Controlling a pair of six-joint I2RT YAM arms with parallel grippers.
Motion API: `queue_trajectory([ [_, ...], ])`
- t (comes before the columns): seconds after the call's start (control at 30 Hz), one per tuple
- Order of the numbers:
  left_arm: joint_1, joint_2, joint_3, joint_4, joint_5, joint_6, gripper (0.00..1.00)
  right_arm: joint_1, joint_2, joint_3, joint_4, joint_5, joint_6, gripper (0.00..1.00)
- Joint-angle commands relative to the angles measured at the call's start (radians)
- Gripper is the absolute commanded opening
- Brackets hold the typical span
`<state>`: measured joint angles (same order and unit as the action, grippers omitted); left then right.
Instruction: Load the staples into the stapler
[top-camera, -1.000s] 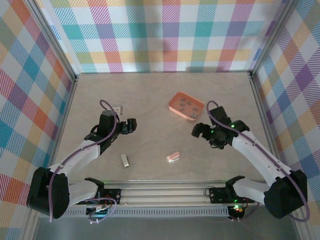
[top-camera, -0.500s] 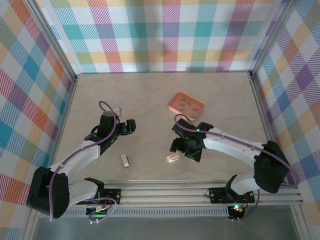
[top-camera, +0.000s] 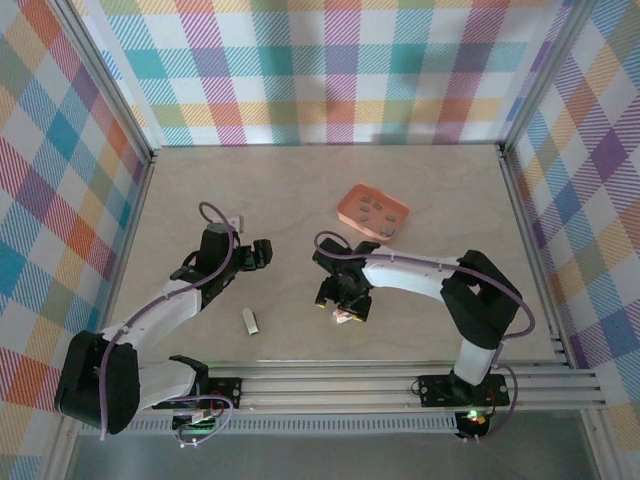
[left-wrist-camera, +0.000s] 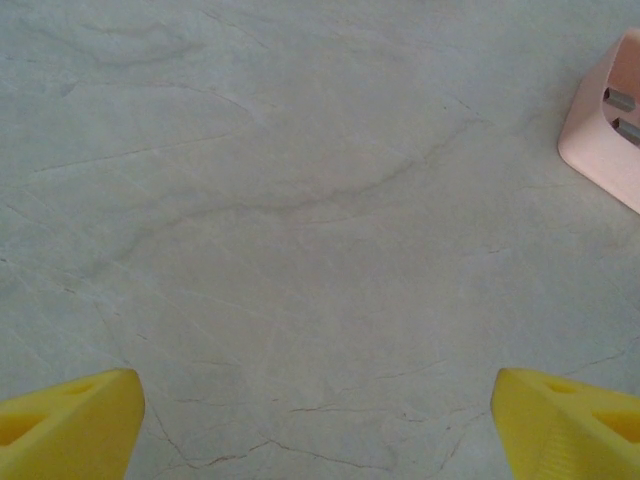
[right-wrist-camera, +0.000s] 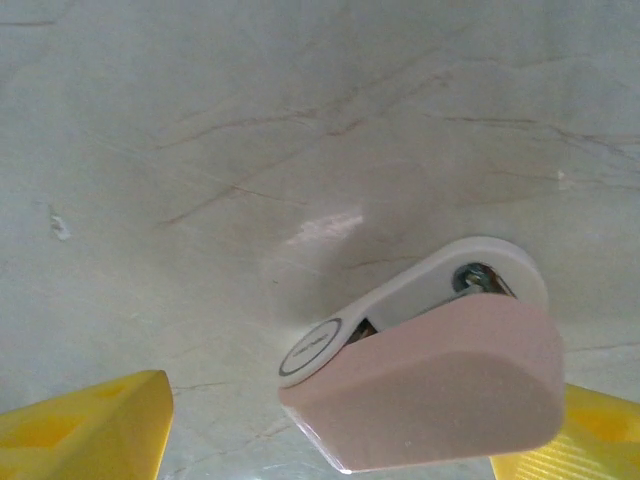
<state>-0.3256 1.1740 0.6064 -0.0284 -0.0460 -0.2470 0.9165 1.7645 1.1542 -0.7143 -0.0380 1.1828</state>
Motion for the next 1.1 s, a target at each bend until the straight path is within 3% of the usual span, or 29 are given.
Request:
queue_trajectory([
  [0.0,-0.001,0.009,0.026,-0.013,-0.007,-0.01,0.9,-0.009,0.033,0.05,0.001,0.002,-0.055,0.79],
  [0.57,0.0,0.011,0.033,-0.027,-0.016,-0.007,0.9,-0.015,0.145,0.203,-0.312,0.142,-0.143,0.64],
  [0.83,-0.001,0.018,0.036,-0.028,-0.011,-0.007,0.9,-0.013,0.153,0.219,-0.296,0.154,-0.158,0.48],
  [1.07,-0.001,0.026,0.041,-0.03,-0.007,-0.008,0.9,-0.013,0.161,0.222,-0.278,0.154,-0.16,0.44],
])
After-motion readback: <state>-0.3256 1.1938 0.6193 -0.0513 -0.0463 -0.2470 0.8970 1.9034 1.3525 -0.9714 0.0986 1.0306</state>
